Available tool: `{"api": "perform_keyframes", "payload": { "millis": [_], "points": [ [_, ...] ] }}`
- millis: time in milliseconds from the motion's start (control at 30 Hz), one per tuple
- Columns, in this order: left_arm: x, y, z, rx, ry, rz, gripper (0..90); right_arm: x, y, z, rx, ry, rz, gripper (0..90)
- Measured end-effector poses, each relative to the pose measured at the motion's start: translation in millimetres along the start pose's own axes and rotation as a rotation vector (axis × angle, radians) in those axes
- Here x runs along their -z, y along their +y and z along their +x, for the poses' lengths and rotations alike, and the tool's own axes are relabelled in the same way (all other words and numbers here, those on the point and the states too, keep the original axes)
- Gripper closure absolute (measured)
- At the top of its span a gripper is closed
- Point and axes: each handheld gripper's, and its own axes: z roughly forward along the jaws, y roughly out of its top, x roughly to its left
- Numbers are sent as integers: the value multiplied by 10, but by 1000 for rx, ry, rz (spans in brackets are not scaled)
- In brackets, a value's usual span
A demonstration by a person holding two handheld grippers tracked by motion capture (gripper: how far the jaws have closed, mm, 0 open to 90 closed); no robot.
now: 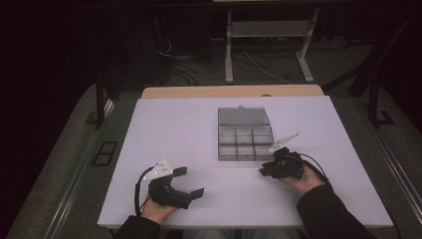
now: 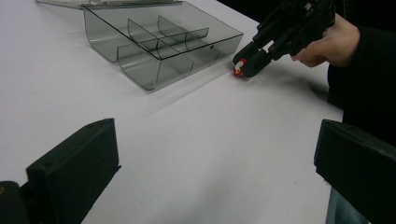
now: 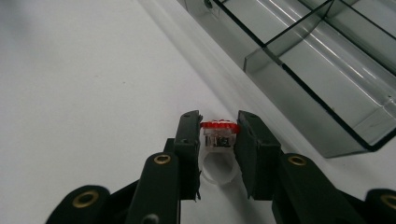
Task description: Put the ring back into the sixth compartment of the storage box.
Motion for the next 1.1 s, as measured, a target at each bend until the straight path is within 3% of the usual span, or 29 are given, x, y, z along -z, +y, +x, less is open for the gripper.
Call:
{"api": "perform_keyframes", "payload": {
  "millis": [300, 1100],
  "points": [
    [-3, -1, -3, 0, 1, 3, 0, 133, 45, -3, -6, 33, -7, 705],
    [-5, -1, -4, -1, 0, 2, 0, 406, 204, -76, 0, 60, -21, 703]
  ]
}}
